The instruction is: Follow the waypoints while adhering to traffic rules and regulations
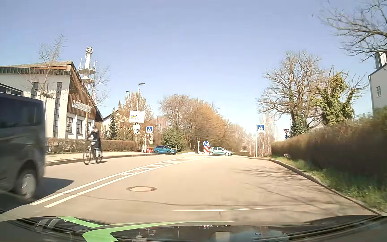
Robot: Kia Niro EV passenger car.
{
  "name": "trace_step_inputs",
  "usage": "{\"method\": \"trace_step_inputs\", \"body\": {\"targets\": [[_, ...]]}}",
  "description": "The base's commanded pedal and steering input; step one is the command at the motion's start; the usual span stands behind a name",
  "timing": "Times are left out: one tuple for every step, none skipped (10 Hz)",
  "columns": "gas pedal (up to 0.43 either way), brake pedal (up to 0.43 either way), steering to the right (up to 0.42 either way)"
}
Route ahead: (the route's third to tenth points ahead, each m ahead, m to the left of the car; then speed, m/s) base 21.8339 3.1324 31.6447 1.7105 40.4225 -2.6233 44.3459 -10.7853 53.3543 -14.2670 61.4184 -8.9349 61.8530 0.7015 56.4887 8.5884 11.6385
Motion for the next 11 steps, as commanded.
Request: {"method": "trace_step_inputs", "body": {"targets": [[0.000, 0.000, 0.033], [0.000, 0.000, 0.031], [0.000, 0.000, 0.029], [0.000, 0.000, 0.029], [0.000, 0.030, 0.028], [0.000, 0.140, 0.028], [0.000, 0.195, 0.027], [0.000, 0.226, 0.028], [0.000, 0.238, 0.026], [0.000, 0.244, 0.026], [0.000, 0.244, 0.028]]}}
